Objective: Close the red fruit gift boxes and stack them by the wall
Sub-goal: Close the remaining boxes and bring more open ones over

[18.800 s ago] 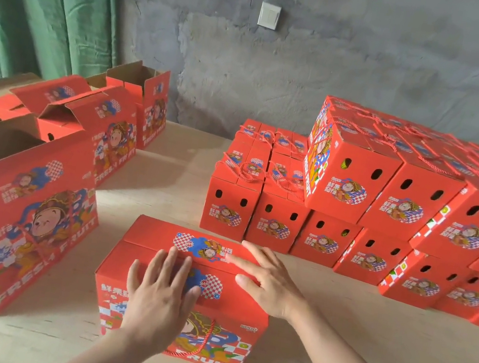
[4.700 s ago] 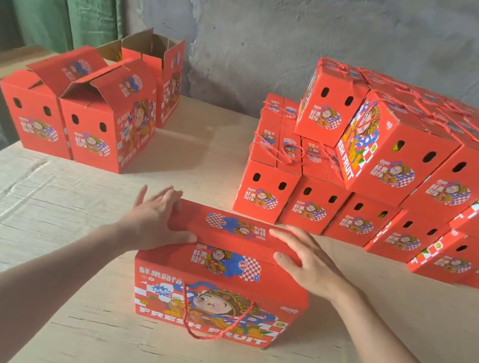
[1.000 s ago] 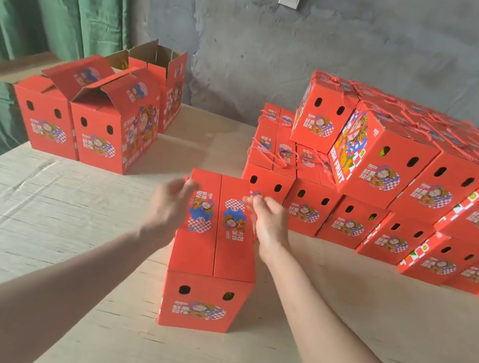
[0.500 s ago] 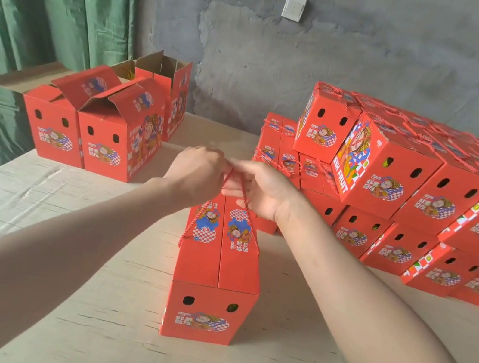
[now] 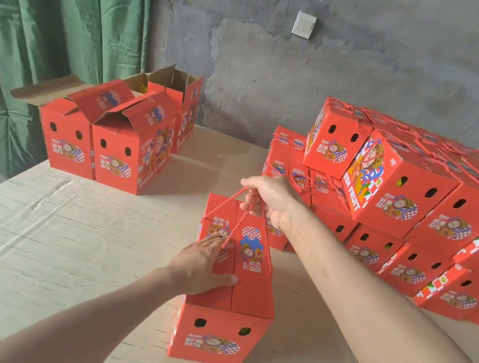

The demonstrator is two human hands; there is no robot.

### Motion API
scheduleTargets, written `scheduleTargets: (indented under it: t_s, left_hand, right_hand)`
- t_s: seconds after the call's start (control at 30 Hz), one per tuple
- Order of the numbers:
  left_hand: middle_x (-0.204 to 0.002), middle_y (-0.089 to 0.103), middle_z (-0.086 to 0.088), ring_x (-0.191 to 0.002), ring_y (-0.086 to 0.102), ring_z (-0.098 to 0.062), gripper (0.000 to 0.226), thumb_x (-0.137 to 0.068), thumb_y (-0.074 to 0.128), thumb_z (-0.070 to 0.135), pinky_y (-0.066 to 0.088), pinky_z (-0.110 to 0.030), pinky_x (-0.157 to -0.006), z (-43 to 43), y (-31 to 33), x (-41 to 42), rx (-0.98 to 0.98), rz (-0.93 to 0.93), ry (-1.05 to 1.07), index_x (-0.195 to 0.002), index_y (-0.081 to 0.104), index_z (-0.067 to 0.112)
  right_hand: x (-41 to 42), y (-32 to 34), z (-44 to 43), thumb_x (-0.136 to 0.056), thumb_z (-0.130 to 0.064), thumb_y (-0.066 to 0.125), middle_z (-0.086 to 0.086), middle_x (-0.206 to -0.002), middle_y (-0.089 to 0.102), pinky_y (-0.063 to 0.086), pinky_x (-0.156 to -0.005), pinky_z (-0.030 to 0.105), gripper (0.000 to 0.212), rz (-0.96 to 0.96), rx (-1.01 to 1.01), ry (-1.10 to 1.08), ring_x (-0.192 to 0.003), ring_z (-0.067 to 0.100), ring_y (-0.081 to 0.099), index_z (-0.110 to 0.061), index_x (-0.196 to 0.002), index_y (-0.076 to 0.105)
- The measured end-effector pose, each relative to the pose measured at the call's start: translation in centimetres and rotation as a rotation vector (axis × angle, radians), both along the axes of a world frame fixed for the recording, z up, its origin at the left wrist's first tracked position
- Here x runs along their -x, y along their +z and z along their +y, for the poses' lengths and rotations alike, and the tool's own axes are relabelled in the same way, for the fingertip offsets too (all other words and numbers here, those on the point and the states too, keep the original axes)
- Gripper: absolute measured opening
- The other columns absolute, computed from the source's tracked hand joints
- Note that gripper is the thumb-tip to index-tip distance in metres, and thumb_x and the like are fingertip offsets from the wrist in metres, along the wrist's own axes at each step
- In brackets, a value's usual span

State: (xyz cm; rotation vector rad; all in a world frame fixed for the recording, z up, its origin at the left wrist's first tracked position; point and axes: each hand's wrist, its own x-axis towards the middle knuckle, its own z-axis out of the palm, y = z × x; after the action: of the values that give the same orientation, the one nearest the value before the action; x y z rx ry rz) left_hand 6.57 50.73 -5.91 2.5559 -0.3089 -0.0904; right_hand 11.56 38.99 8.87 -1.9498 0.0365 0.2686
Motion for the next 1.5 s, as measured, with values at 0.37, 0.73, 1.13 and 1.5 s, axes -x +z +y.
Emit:
scheduleTargets:
  t_s: [0.37,0.73,1.13,1.5]
  left_hand:
    - [-0.149,0.032,0.002,-0.141,0.023,-0.016,0.088,-0.076,0.071,0.051,0.018,-0.031,-0.115,1.4,-0.2,1.4,0.181,-0.244,0.194,-0.145,0.027,0.018]
    - [-0.125,0.055,0.003,-0.114,0.049,-0.006,0.039,-0.079,0.074,0.034,0.035,-0.018,-0.095,4.4,4.5,0.0,0.431,-0.536,0.233,-0.113,0.065,0.016]
    - [-0.135,0.045,-0.005,-0.118,0.050,-0.020,0.058,-0.083,0.070,0.031,0.043,-0.034,-0.099,7.7,0.7,0.8,0.328,-0.140,0.283,-0.134,0.045,0.017]
    - [-0.134,0.049,0.005,-0.118,0.054,-0.015,0.047,-0.082,0.064,0.039,0.049,-0.032,-0.095,8.9,-2.8,2.8,0.574,-0.119,0.106,-0.125,0.047,0.036]
  right_hand:
    - [1.5,1.9,0.6,-0.091,-0.001,0.052,0.004,-0.057,0.051,0.045,-0.061,0.028,0.021,-0.102,0.031,-0.061,-0.054,0.015,0.057,-0.007,-0.071,0.053]
    - [1.1,8.2,2.8,-0.090,-0.002,0.051,0.003,-0.056,0.048,0.040,-0.055,0.025,0.022,-0.243,-0.060,-0.048,-0.051,0.015,0.053,-0.009,-0.070,0.051]
    - [-2.3,1.9,6.0,-0.088,0.001,0.051,0.010,-0.060,0.057,0.038,-0.053,0.025,0.022,-0.190,0.002,-0.082,-0.058,0.019,0.056,-0.005,-0.067,0.054]
    - [1.0,-6.2,2.3,-0.086,-0.062,0.052,0.010,-0.146,0.038,0.038,-0.099,0.041,0.078,-0.274,1.060,0.545,-0.135,0.029,0.038,-0.012,-0.142,0.030]
